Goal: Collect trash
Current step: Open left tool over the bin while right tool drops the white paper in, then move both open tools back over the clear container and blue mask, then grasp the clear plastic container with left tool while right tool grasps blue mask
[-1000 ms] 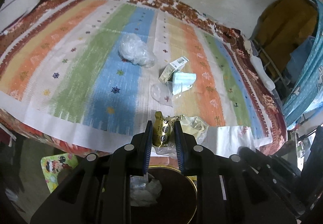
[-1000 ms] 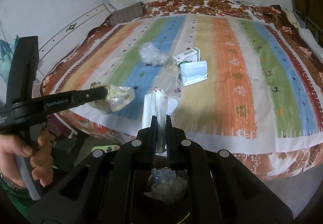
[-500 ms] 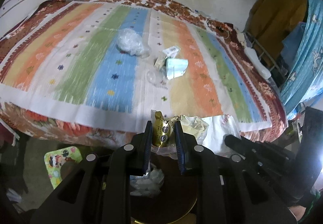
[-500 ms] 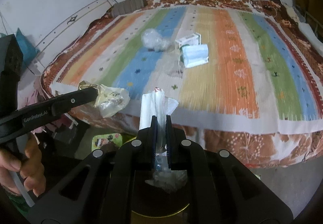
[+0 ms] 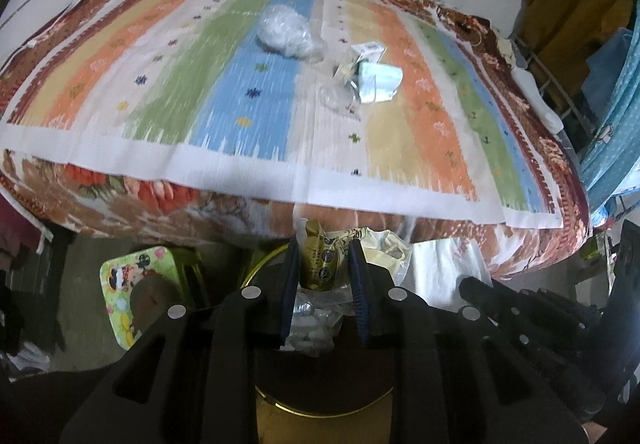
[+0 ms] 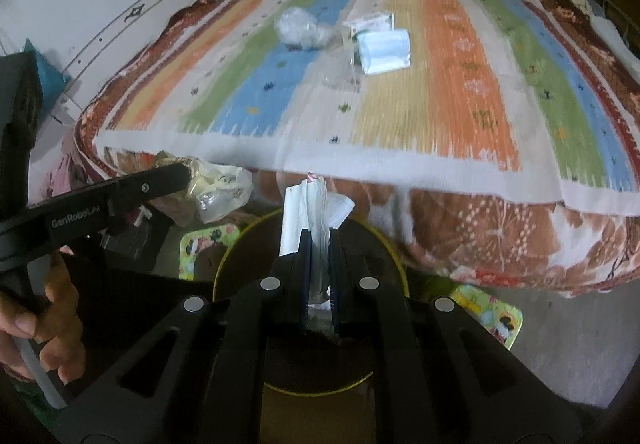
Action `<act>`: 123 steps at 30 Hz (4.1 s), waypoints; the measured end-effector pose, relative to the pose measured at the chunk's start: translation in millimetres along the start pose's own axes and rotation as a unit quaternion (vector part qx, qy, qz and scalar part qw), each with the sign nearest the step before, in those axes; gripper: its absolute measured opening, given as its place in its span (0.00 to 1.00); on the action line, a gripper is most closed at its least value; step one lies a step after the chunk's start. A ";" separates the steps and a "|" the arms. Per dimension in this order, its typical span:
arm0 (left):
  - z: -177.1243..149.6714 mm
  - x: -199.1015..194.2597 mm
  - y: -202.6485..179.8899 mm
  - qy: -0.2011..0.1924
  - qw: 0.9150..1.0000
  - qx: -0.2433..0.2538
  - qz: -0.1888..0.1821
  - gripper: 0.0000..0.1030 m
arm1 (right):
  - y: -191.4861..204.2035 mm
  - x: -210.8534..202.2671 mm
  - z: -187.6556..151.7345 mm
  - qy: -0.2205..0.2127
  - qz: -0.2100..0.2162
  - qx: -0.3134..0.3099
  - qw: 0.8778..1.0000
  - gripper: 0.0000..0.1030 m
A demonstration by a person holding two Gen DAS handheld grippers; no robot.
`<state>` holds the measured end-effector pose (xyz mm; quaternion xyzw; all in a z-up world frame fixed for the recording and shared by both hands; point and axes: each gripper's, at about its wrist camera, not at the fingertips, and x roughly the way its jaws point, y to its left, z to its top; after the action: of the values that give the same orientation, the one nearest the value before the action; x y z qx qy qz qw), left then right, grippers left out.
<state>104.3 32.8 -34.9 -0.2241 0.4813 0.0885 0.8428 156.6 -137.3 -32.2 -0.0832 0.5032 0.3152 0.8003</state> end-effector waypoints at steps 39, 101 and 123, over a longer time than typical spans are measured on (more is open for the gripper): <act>-22.2 30.6 0.5 0.058 0.998 -0.018 0.009 0.44 | -9.8 44.1 -31.9 0.093 -0.017 0.054 0.994 0.42; 123.1 78.7 -8.3 0.022 0.991 0.081 0.100 0.94 | -51.5 22.7 128.3 -0.004 -0.031 0.047 0.998 0.91; 133.1 124.3 -28.3 -0.008 0.992 0.065 0.109 0.94 | -94.4 84.3 197.7 -0.037 -0.048 0.106 0.992 0.91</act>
<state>282.1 61.1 -74.4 -0.1147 0.5008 0.1503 0.8447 385.8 -87.2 -27.1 -0.0098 0.4993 0.2242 0.8369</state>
